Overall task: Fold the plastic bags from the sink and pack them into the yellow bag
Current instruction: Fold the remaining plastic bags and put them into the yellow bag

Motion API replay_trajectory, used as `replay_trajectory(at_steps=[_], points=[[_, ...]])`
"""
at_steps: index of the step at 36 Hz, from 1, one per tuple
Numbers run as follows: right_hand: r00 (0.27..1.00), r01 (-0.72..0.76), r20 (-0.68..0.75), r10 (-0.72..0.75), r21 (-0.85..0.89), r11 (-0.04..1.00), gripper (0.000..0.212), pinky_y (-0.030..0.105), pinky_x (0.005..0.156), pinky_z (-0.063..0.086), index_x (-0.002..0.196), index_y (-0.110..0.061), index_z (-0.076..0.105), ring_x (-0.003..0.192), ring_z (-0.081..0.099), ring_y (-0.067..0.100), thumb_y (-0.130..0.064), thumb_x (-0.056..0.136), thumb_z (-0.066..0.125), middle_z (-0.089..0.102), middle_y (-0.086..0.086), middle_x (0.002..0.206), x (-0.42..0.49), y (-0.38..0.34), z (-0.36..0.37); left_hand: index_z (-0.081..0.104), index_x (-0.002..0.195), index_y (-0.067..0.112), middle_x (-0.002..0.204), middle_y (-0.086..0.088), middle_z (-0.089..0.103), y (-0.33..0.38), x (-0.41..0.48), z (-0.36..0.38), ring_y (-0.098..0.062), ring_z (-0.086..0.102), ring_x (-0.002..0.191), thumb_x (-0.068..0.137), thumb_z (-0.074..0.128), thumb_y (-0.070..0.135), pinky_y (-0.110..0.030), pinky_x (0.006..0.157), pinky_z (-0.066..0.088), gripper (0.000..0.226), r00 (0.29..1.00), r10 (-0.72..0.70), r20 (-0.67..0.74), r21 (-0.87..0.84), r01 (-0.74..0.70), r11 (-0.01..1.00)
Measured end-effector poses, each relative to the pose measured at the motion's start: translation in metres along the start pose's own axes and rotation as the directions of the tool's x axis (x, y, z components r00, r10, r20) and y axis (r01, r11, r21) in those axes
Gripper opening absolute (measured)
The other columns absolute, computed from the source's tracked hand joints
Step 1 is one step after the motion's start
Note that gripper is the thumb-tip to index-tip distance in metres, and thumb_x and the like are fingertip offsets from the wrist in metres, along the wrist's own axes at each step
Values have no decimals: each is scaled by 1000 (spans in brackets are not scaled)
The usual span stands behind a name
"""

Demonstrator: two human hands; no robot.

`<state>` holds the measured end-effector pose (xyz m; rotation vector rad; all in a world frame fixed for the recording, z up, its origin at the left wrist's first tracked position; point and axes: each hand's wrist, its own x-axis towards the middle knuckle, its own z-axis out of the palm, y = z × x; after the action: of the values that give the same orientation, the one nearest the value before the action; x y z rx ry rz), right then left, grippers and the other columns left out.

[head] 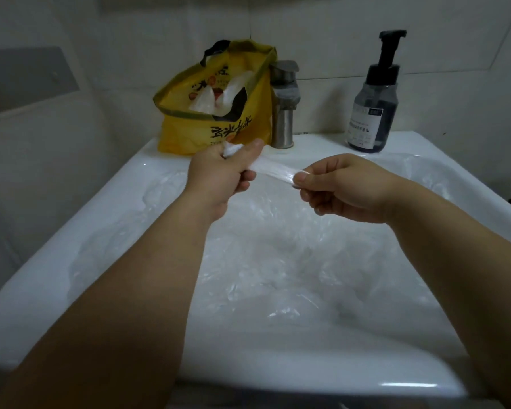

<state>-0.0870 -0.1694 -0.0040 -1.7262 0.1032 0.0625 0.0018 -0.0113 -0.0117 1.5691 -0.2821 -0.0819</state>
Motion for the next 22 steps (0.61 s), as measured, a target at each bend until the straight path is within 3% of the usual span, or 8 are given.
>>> replay_trajectory(at_steps=[4, 6, 9, 13, 16, 18, 20, 22], points=[[999, -3, -36, 1, -54, 999, 18, 20, 53, 48, 92, 2, 66, 55, 53, 10, -14, 92, 60, 61, 3, 64, 1, 1, -2, 58, 71, 17, 57, 3, 51, -2, 1, -3, -3, 48, 49, 85, 71, 34, -14, 48, 45, 26, 997, 69, -28, 104, -66, 992], [998, 2, -70, -6, -62, 998, 16, 20, 53, 48, 89, -1, 67, 56, 52, 10, -15, 92, 60, 61, 2, 63, 1, 2, -5, 61, 76, 13, 63, 1, 54, 0, 1, -4, -5, 52, 55, 90, 66, 29, -13, 51, 48, 21, 999, 47, 15, 64, -48, 997], [991, 10, -131, -23, -98, 995, 16, 21, 55, 48, 88, -3, 68, 58, 52, 11, -16, 91, 61, 61, 1, 62, -1, 2, -10, 64, 98, 10, 80, -4, 61, 3, -4, -5, -6, 62, 66, 96, 56, 16, -15, 59, 52, 10, 994, 10, 104, -42, -6, 999], [988, 24, -148, -48, -159, 987, 14, 20, 57, 49, 90, -6, 68, 63, 55, 12, -18, 92, 59, 64, 3, 72, -4, 1, -6, 61, 88, 20, 84, -3, 65, 3, -10, -7, -4, 67, 65, 95, 58, 12, -15, 60, 53, 11, 998, 8, 61, -33, -6, 999], [983, 61, -160, -86, -154, 986, 20, 22, 61, 50, 108, -9, 67, 73, 58, 14, -18, 93, 59, 67, 7, 93, 0, -6, 3, 64, 88, 19, 80, -1, 67, 11, -6, -14, -2, 67, 62, 94, 61, 14, -14, 59, 53, 9, 999, 29, 13, -21, -29, 999], [975, 105, -180, -127, -127, 986, 28, 22, 61, 50, 118, -11, 63, 73, 59, 14, -15, 90, 62, 66, 7, 93, 6, -17, 7, 67, 87, 16, 75, 0, 67, 20, 1, -19, -1, 67, 60, 92, 63, 14, -13, 57, 52, 7, 999, 51, 7, -19, -50, 999], [966, 147, -187, -179, -176, 973, 25, 22, 61, 51, 114, -13, 64, 70, 58, 13, -14, 89, 64, 66, 6, 88, 14, -31, 12, 68, 87, 12, 67, 2, 67, 33, 9, -26, -2, 66, 58, 90, 66, 14, -14, 55, 51, 5, 998, 61, -13, -44, -62, 997], [953, 178, -198, -228, -241, 954, 10, 26, 65, 53, 99, -18, 67, 72, 58, 16, -15, 90, 63, 67, 9, 89, 26, -47, 17, 67, 79, 12, 56, 5, 65, 44, 19, -33, -2, 63, 53, 88, 70, 16, -14, 53, 50, 10, 995, 67, -69, -77, -72, 994]])
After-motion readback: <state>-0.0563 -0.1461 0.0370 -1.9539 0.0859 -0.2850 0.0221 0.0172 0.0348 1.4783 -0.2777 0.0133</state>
